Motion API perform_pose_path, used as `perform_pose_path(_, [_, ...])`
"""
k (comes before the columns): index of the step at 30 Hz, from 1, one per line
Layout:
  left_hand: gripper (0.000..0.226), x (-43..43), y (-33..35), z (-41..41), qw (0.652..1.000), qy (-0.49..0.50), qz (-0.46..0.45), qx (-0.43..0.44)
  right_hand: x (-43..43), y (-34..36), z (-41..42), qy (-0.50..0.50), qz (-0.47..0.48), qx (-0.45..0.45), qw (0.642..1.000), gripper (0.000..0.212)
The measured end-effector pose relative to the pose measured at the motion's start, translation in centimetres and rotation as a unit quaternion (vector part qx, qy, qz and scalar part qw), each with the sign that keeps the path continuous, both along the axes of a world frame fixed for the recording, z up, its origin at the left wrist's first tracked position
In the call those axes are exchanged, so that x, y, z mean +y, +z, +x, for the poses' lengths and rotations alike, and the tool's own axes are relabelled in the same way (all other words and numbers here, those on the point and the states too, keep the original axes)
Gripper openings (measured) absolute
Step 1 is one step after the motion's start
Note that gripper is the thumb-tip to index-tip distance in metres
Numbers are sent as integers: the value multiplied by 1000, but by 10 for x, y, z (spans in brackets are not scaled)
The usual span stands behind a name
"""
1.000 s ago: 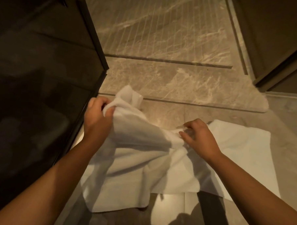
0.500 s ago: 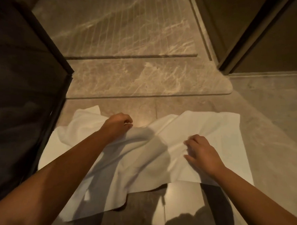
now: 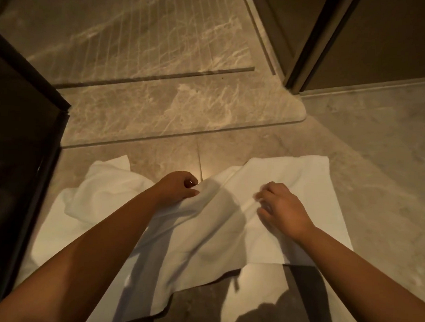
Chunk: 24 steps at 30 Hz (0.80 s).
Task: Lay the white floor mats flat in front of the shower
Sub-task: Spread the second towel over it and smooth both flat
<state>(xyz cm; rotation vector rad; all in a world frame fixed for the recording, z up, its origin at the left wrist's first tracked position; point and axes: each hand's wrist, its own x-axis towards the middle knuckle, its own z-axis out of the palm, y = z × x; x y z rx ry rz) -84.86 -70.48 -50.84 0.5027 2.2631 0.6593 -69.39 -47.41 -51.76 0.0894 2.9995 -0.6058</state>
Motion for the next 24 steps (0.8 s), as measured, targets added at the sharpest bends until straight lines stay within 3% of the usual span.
perform_pose_path(4, [6, 8, -6, 1, 1000, 28, -9, 8, -1, -5, -3, 9, 9, 17, 1000, 18])
perform_pose_path(13, [25, 3, 16, -4, 969, 202, 140, 35, 15, 19, -11, -2, -22, 46, 999, 8])
perform_pose_path(15, [22, 4, 30, -11, 951, 239, 167, 103, 25, 35, -11, -7, -34, 50, 998, 7])
perform_pose_path(17, [12, 3, 49, -18, 920, 264, 182, 224, 35, 53, -7, 3, -48, 32, 998, 7])
perform_pose_path(20, [4, -2, 72, -25, 869, 233, 141, 413, 42, 75, 2, 47, -58, -53, 996, 7])
perform_pose_path(22, [5, -2, 71, -23, 869, 175, 95, 452, 40, 78, 7, 62, -41, -98, 992, 16])
perform_pose_path(24, [5, 0, 61, -13, 895, 103, 71, 428, 38, 73, 11, 63, 6, -140, 988, 12])
